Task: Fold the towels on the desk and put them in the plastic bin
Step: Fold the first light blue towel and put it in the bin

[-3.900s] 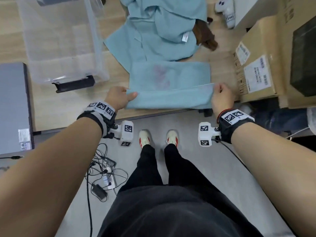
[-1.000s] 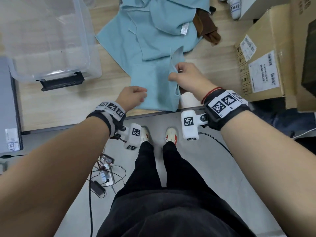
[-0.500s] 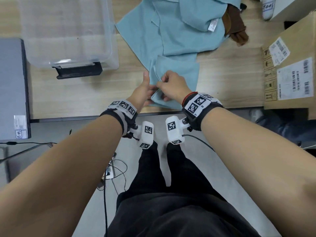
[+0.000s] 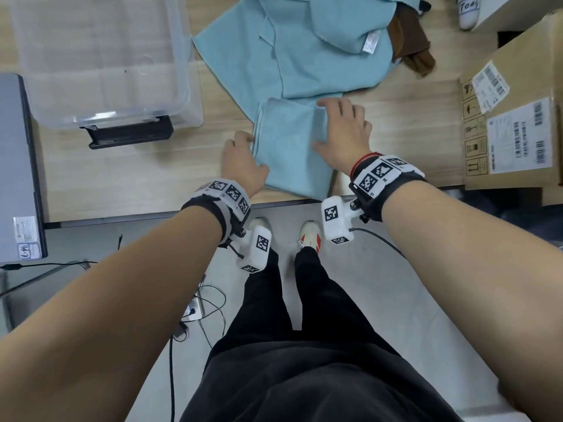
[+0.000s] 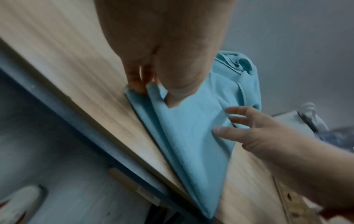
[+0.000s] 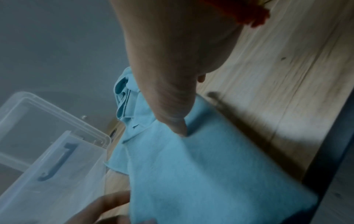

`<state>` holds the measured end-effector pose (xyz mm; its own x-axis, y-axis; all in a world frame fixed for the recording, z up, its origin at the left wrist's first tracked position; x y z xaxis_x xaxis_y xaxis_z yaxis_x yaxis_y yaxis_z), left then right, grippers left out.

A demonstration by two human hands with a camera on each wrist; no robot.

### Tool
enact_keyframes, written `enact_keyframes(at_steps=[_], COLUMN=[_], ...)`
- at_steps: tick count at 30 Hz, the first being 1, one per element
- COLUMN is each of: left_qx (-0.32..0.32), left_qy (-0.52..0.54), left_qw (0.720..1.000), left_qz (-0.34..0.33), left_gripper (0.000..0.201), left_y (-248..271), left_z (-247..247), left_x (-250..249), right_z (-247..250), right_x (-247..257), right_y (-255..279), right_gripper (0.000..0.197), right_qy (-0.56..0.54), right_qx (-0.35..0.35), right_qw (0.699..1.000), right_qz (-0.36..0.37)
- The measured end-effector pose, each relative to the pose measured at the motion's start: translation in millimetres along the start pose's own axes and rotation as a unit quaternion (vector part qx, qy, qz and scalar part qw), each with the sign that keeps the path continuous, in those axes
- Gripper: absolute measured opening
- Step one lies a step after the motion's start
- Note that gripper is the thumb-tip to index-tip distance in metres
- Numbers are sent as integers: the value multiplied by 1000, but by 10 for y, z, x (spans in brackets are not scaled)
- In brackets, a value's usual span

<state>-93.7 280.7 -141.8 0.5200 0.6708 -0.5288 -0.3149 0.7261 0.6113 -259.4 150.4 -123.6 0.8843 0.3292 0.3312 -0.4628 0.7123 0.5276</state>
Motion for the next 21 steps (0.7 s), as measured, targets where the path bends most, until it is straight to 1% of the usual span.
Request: enact_keyframes(at_steps=[1, 2, 3, 5, 7, 8, 9, 12, 15, 17, 19, 20, 21], left_qx=[-20, -22, -4, 54, 102, 114, 122, 119, 85, 84, 96, 103, 111], left_qy=[-16, -33, -47, -70, -99, -109, -115, -153, -156, -184, -255, -295, -331], left_qw=[1000, 999, 998, 994, 988, 986, 984, 978, 982, 978, 962, 950, 937], left_qz=[12, 28, 45, 65, 61, 57, 61, 73, 59, 47, 25, 7, -11], left_gripper=[62, 66, 64, 48, 28, 23, 23, 27, 19, 31, 47, 51, 52], left_y=[4, -15, -32, -59, -42, -34, -17, 32, 43, 27, -13, -41, -69], left_z=[32, 45, 63, 101, 128, 134, 137, 171, 259, 327, 359, 358, 351], left_x=[-1, 16, 14, -17, -63, -67, -64, -43, -17, -45, -108, -150, -198], right_z=[-2, 1, -1, -5, -21, -25, -18, 72, 225, 335, 425, 452, 463], right_x=[-13, -21, -27, -26, -30, -40, -52, -148, -283, -336, -333, -318, -289], right_y=[-6, -9, -13, -8, -3, -9, -22, -150, -287, -306, -259, -227, -187], right_gripper=[70, 71, 69, 61, 56, 56, 56, 61, 66, 64, 57, 52, 47], right_qy=[3, 6, 14, 38, 49, 52, 55, 55, 37, 24, 32, 39, 40], right_qx=[12, 24, 32, 45, 62, 69, 72, 74, 69, 59, 17, -17, -46], right_qw=[1000, 1000, 999, 998, 997, 996, 995, 994, 990, 985, 983, 985, 990], right_qz=[-10, -15, -16, -11, -19, -27, -34, -62, -118, -163, -181, -166, -126])
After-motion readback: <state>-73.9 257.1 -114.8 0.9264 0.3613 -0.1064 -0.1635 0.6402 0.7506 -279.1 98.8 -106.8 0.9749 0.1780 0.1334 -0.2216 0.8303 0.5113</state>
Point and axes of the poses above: each hand's wrist, its own y-axis away from the middle knuckle, its own z-axis out of the back of the hand, x = y × z, the point moved 2 cm from there along -y, towards the middle knuckle, and after that the axes turned 13 degrees about x, right-handed, at the moved point
